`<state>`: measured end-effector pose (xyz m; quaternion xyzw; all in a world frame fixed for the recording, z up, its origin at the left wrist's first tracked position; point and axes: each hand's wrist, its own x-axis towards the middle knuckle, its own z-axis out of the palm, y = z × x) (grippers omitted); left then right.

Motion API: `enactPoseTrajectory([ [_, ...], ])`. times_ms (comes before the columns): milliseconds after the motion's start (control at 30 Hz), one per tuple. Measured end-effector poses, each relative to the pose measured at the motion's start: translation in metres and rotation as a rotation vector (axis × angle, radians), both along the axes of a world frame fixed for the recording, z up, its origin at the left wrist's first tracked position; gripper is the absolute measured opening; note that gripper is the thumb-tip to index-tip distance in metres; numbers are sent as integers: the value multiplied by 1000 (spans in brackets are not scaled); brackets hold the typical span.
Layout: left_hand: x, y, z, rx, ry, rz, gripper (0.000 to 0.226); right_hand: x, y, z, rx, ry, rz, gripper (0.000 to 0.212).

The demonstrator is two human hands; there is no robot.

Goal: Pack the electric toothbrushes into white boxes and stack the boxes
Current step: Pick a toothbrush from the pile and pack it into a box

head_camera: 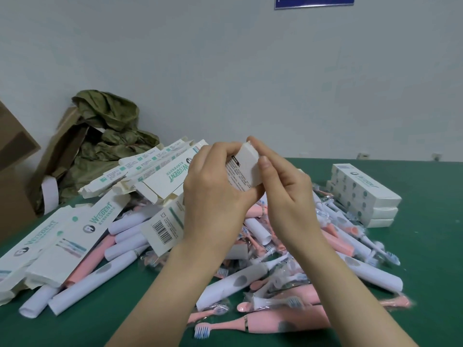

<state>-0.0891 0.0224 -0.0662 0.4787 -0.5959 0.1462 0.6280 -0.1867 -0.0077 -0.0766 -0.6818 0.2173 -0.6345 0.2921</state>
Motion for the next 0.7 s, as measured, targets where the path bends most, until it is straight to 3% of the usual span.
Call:
enactPoseTrajectory([
  [267, 2, 0, -5, 38, 84, -26, 37, 7, 4, -9, -165, 196, -165, 38],
  [333, 7, 1, -7, 39, 56, -18, 40, 8, 6, -9, -39, 144, 17, 36],
  [400, 12, 2, -5, 2, 35, -15, 47, 7, 2, -9, 88, -56, 206, 33],
  [500, 21, 7, 4, -98, 87, -69, 53, -3, -12, -7, 347, -326, 187, 23],
  [633, 26, 14, 16, -295, 211, -294, 39, -9, -23, -16, 803, -122, 122, 19],
  [700, 26, 16, 13, -332, 260, -424, 33, -6, -21, -18, 962, -78, 249, 40],
])
